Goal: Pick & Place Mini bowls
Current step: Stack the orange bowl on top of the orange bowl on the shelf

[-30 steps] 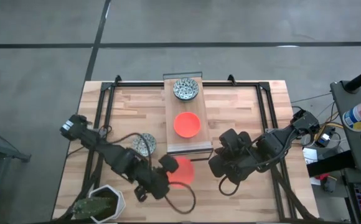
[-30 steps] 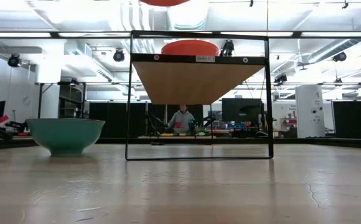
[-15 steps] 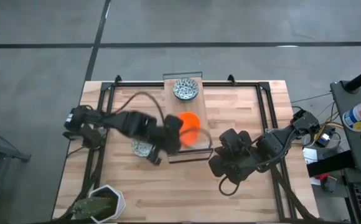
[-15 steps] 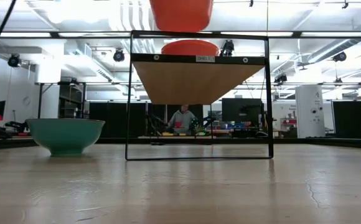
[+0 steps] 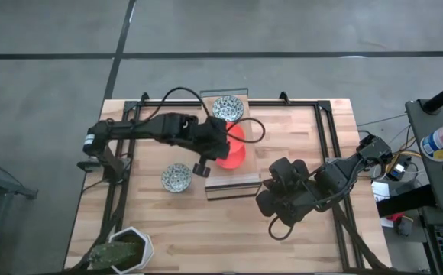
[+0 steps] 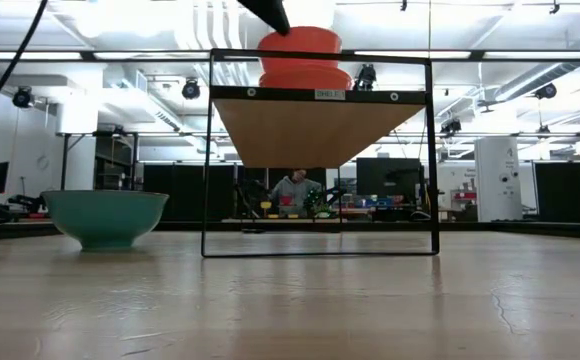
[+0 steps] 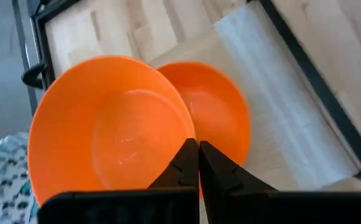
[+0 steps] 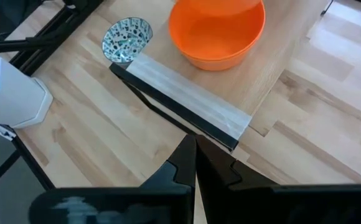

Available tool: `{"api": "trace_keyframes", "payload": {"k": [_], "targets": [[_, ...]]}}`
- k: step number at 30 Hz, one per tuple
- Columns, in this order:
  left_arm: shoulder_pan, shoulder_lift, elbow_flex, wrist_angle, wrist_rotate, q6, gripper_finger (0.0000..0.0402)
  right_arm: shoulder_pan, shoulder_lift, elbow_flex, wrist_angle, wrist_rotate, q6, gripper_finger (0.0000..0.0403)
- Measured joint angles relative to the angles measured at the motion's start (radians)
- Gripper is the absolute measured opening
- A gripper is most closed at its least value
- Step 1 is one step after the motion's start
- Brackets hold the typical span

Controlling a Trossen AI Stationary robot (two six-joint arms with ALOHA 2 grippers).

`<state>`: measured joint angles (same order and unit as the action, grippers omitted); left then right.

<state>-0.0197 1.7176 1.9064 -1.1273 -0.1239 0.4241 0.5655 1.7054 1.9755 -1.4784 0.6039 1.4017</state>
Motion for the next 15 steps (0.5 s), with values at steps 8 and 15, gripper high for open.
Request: {"api": "trace_keyframes", "payload": {"k": [8,15], "targets": [[-0.043,0.007,-0.04,0.045,0.033,0.005,0.0,0.0,0.0,0.0,0.001,0.001,0.0,0.0008],[-0.036,0.009,-0.094,0.056,0.008,0.005,0.0,0.002,0.0,0.0,0.002,0.001,0.001,0.0008]]}}
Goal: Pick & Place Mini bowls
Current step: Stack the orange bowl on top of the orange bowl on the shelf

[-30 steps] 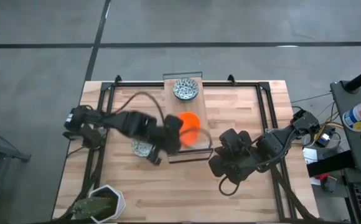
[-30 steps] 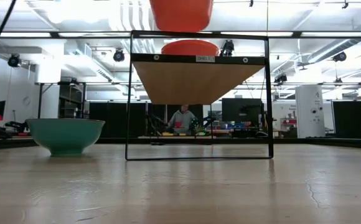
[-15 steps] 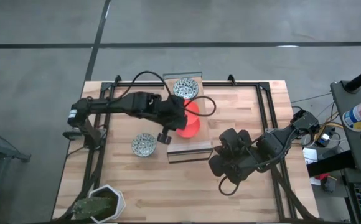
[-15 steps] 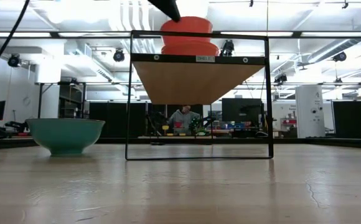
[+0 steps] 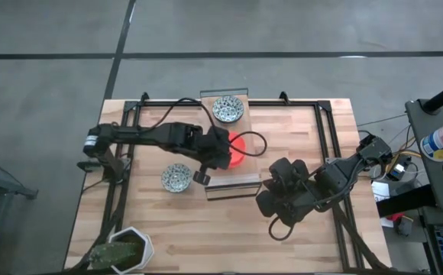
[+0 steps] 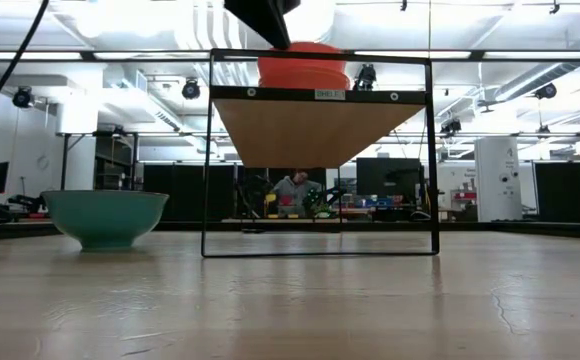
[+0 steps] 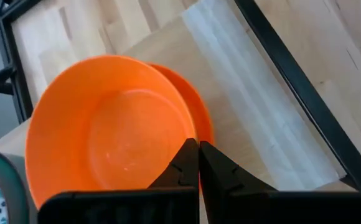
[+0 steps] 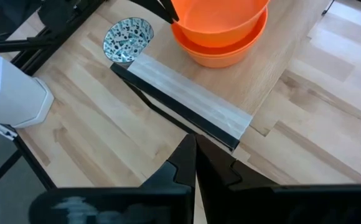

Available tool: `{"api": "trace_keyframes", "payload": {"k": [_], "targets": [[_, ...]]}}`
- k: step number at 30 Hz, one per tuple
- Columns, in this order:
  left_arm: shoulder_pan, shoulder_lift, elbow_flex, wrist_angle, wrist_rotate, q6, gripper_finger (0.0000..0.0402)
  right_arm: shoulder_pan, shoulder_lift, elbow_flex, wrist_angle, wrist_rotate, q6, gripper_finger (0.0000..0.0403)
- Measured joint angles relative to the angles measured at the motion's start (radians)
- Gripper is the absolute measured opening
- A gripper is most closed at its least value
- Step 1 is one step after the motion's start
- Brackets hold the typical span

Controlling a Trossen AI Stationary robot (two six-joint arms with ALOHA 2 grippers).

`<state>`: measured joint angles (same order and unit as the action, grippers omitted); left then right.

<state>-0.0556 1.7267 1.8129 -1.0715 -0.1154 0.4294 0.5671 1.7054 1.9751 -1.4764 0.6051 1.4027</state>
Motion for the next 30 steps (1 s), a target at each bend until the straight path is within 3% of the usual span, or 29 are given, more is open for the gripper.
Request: {"api": "trace_keyframes", "payload": {"k": [18,30], "targets": [[0.0,0.002,-0.002,0.017,0.031,-0.021,0.0001,0.0,0.0,0.0,0.001,0.0,0.0,0.0008],[-0.001,-0.001,-0.001,0.016,0.041,-0.039,0.0077,0.0,0.0,0.0,0.002,0.0,0.008,0.0008]]}}
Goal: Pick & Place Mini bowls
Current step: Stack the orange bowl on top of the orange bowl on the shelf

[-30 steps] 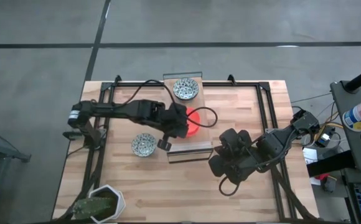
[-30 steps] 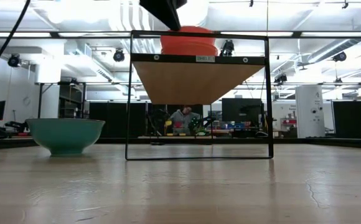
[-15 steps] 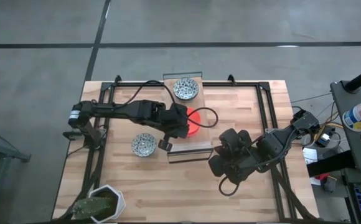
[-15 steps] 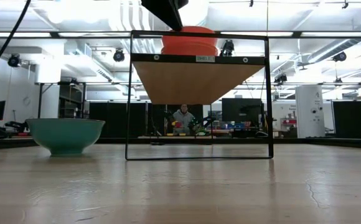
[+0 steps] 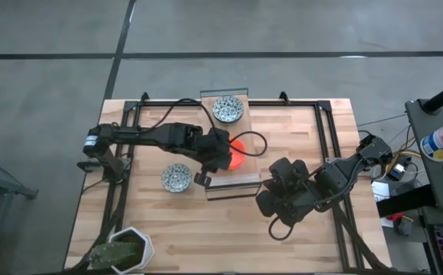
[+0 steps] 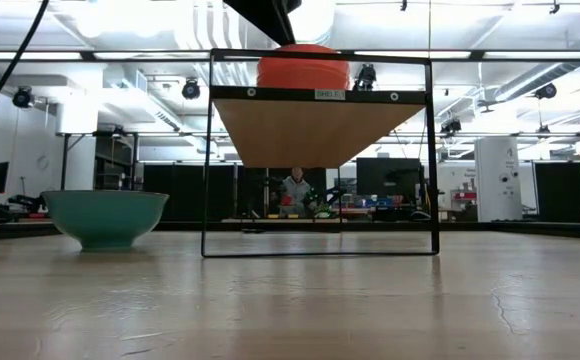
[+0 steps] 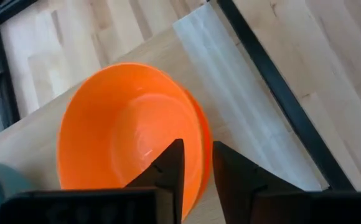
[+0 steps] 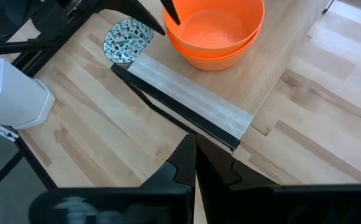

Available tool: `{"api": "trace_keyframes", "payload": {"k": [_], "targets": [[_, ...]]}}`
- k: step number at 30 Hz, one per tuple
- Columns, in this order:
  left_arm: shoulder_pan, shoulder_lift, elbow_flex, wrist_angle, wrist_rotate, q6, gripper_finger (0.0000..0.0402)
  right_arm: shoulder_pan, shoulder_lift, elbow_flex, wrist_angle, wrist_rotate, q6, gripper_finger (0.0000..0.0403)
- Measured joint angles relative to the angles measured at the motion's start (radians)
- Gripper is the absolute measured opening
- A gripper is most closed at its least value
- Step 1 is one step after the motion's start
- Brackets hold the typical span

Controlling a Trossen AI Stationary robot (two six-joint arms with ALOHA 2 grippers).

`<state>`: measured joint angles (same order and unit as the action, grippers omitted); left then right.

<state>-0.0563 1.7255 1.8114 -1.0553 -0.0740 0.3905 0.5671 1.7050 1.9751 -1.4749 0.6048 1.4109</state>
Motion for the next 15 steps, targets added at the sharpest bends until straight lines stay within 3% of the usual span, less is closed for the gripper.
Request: {"api": "trace_keyframes", "payload": {"k": [15], "targets": [[0.0,-0.011,-0.02,0.033,-0.04,-0.009,0.008,0.0,0.0,0.0,0.003,0.0,-0.006,0.0008]]}}
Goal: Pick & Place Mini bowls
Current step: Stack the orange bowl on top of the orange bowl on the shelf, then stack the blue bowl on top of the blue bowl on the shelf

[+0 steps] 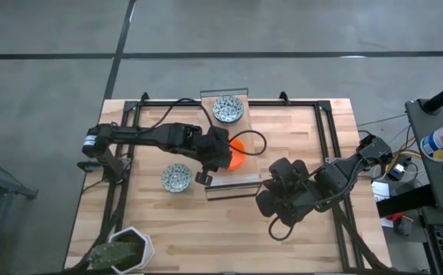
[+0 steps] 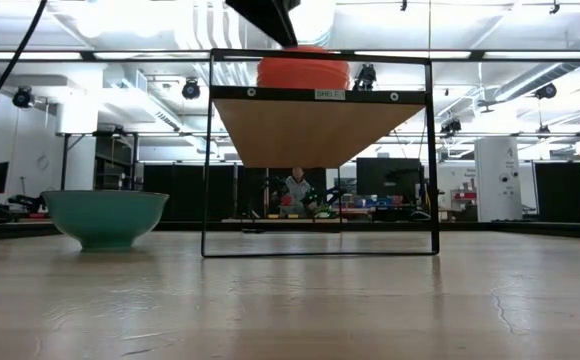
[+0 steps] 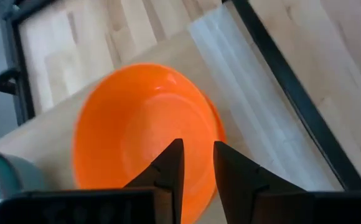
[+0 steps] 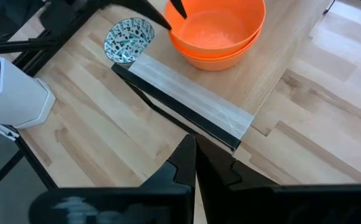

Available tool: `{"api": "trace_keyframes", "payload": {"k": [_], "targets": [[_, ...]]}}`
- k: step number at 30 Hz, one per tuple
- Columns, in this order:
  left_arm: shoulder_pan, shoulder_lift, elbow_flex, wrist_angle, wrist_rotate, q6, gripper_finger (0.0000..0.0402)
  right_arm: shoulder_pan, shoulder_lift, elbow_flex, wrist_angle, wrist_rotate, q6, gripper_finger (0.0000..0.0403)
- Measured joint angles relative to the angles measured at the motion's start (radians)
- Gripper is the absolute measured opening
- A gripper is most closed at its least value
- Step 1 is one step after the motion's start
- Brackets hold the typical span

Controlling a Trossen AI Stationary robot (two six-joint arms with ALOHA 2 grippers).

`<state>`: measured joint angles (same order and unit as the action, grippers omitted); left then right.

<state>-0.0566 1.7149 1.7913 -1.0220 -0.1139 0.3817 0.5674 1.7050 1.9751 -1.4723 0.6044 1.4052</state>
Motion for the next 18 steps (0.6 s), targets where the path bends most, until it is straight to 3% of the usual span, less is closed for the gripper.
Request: {"api": "trace_keyframes", "payload": {"k": [7,11,14,18], "targets": [[0.0,0.003,-0.025,0.01,-0.021,0.002,0.008,0.002,0.0,-0.001,-0.002,0.0,-0.001,0.0008],[0.001,-0.003,0.026,-0.005,-0.099,0.0,0.008,0.002,0.0,-0.001,-0.002,0.0,-0.001,0.0008],[0.006,-0.032,0.055,-0.036,-0.155,-0.075,0.008,0.002,0.0,-0.001,-0.002,0.0,-0.002,0.0008],[0.018,-0.074,0.055,-0.096,-0.155,-0.2,0.008,0.002,0.0,-0.001,-0.004,0.0,-0.004,0.0008]]}}
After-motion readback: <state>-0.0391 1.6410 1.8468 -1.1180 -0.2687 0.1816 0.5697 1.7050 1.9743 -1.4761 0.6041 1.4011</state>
